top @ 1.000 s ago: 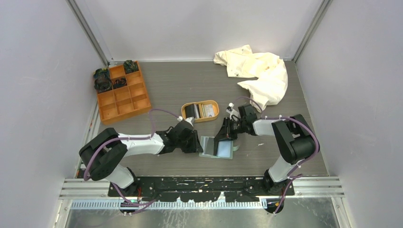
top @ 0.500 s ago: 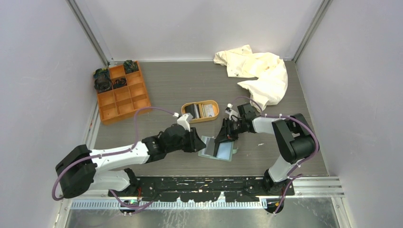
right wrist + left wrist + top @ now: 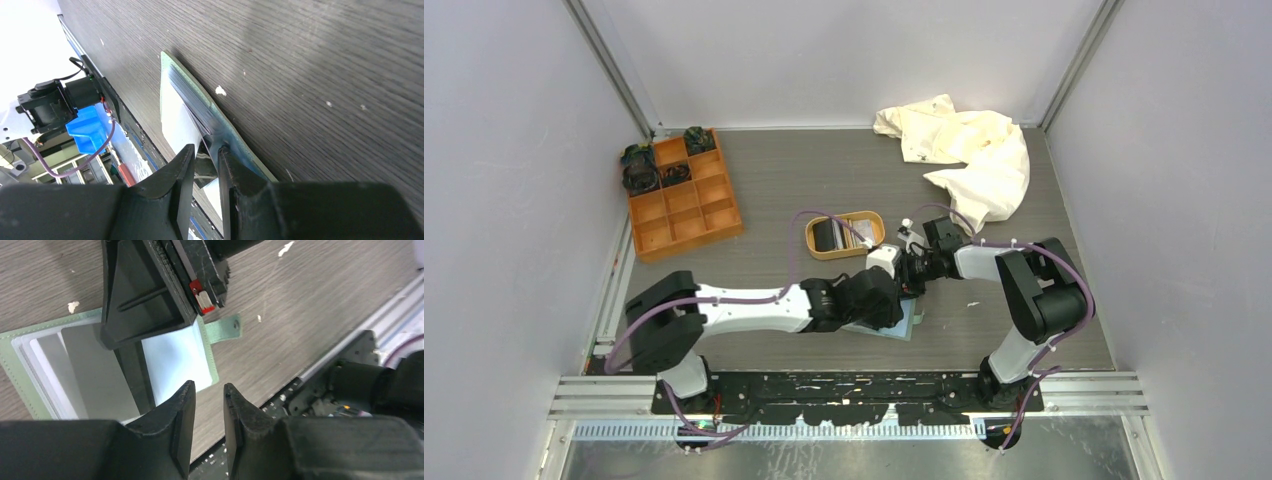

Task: Put the credit cards into the card holder
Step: Insert the credit card into the card holder.

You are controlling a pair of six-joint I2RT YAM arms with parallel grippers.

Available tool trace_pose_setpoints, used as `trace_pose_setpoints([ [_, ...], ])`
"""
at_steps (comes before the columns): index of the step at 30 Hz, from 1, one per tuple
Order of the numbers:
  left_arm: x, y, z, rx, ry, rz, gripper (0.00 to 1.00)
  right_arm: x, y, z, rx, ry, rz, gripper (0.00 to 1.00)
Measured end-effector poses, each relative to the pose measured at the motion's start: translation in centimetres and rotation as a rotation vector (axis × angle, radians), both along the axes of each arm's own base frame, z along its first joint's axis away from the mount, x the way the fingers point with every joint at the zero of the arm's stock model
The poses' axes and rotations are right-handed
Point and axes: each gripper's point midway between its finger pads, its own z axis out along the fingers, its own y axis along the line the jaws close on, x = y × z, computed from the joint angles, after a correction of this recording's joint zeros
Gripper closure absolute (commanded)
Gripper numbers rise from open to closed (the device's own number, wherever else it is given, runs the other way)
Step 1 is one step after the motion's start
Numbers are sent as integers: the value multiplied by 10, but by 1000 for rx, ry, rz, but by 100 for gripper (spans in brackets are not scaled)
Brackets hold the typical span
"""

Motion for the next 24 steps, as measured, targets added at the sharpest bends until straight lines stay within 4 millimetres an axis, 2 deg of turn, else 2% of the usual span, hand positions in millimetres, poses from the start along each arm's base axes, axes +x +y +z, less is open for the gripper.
trace_pose_setpoints([
  [3,1,-6,-18,79,11,-7,74,0,0,0,-1,0,1,70],
  [9,2,0,-46,211,28,-20,76,0,0,1,-2,1,1,70],
  [18,8,-5,-55,282,14,-36,73,0,0,0,-5,5,3,70],
  [24,13,-6,-64,338,3,-40,63,-1,-1,-1,-9,9,3,69],
])
